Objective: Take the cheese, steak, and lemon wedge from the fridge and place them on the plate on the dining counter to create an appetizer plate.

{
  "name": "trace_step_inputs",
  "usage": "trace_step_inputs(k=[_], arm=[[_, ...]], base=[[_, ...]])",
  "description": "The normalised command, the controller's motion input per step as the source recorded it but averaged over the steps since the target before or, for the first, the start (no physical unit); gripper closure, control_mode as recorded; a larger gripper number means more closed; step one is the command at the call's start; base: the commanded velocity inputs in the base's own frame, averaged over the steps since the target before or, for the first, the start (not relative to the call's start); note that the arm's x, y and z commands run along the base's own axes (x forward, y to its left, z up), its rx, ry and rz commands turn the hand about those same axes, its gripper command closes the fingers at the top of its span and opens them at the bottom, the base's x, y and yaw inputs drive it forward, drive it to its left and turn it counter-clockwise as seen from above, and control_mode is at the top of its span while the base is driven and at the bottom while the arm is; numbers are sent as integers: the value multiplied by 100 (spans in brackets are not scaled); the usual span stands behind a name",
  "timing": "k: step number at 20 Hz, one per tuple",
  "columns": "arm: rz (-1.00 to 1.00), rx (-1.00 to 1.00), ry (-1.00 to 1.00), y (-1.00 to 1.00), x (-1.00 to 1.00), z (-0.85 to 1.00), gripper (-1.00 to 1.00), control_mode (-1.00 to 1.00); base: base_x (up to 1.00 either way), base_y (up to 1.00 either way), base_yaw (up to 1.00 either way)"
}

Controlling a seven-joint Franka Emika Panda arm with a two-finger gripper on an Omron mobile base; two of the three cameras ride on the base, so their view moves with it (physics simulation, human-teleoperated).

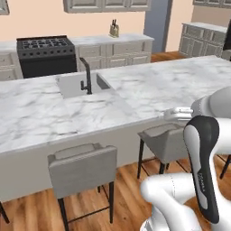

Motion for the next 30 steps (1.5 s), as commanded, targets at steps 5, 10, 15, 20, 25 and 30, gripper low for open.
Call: trace_step_inputs(k=[5,10,15,20,25,30], arm=[[0,0,0,0,0,0,-100,100],[0,0,0,0,0,0,-100,100],[0,0,0,0,0,0,-100,100],[0,0,0,0,0,0,-100,100],[0,0,0,0,0,0,-100,100],[0,0,0,0,0,0,-100,100]], base=[[-31,-100,-6],[-22,-100,-7],[-1,-100,-2],[0,-100,0],[0,-100,0],[3,-100,0]])
